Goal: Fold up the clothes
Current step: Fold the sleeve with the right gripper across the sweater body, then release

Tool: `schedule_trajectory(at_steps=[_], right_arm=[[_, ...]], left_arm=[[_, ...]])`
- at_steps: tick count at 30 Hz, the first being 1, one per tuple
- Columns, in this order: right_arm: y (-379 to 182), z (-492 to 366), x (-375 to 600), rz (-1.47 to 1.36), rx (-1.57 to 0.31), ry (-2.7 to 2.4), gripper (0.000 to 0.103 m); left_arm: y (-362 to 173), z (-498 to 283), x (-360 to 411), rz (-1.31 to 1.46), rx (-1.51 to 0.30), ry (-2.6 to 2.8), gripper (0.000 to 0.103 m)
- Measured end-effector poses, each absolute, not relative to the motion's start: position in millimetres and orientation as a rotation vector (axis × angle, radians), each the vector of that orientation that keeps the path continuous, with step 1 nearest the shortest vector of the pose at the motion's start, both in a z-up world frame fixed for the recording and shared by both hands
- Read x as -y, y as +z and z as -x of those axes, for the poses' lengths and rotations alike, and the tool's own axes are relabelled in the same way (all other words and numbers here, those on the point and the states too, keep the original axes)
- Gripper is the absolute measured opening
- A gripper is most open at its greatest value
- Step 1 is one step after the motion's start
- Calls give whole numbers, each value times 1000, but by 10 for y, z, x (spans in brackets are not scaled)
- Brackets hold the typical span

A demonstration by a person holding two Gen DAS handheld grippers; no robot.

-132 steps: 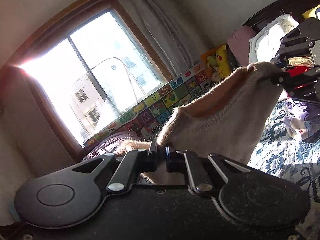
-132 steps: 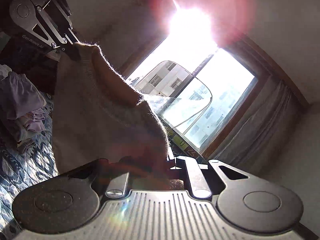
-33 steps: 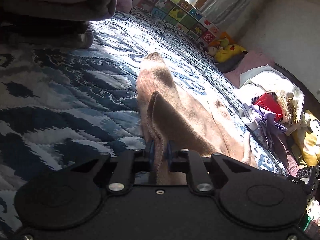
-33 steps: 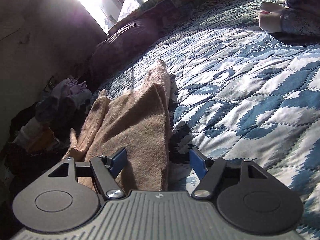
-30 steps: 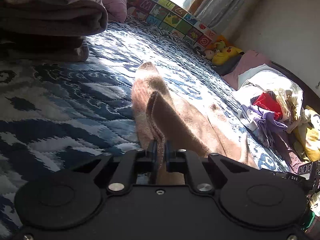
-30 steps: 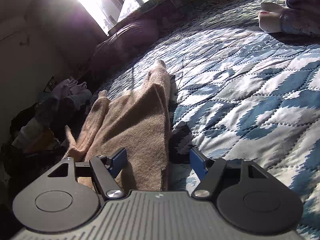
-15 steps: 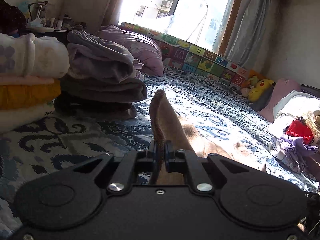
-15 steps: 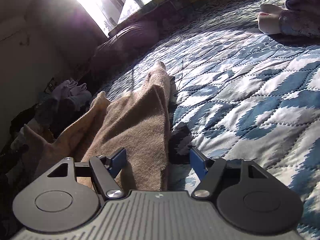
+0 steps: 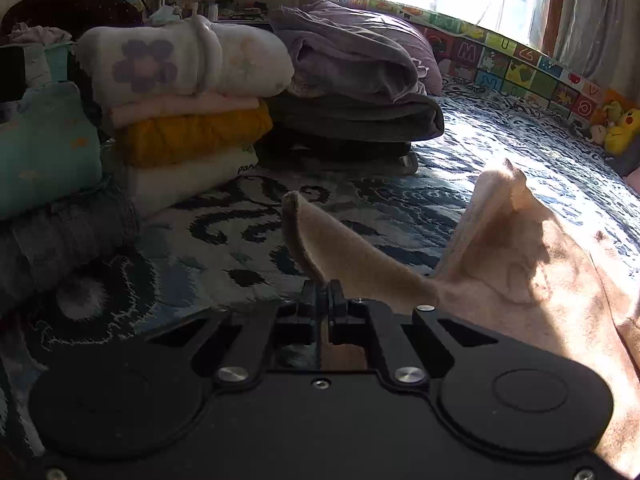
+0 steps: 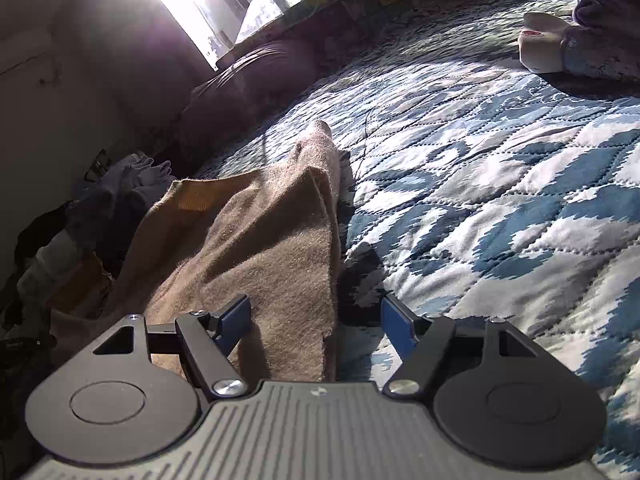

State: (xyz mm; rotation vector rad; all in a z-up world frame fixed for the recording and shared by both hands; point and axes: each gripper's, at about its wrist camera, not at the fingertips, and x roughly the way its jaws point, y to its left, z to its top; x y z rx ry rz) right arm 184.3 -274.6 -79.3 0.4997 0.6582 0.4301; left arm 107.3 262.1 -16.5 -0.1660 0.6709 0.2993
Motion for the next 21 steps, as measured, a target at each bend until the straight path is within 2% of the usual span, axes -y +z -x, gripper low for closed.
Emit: schedule_trajectory(at_steps=[2,4,5,10,11,13,15,19,20,21], right_arm=[[-790,-1840,2744,-497,-659,430,72],[-792,-1840,2744,-497,-659,430,72],[-787,-1840,2750,-501,-660,428,72],[-771,-1839,2800,-535,-664,421,71],[-774,-1839,2825,-552,-664,419,69],[-780,-1839,2876,-585,-664,415,65],[-805,-1863,2915,-598,-668,409,58],[-809,-1852,2892,-595,-677,441,53],[-802,-1844,2869,-584,-677,452,47],[-795,-1835,2846,-572,-676,463,34]], left_arm=[[-240,-1052,-2616,115,-682,361,10],[-194,-961,-2625,152,-645,357,21],[-156,-925,-2627,179,-626,354,29],[38,-848,-2410,270,-579,256,35],[69,-844,-2313,289,-569,221,40],[102,-859,-2074,332,-544,134,46],[74,-882,-1830,355,-528,53,47],[-181,-961,-1425,376,-567,-76,48],[-251,-981,-1354,368,-590,-92,48],[-310,-995,-1302,357,-613,-102,48]])
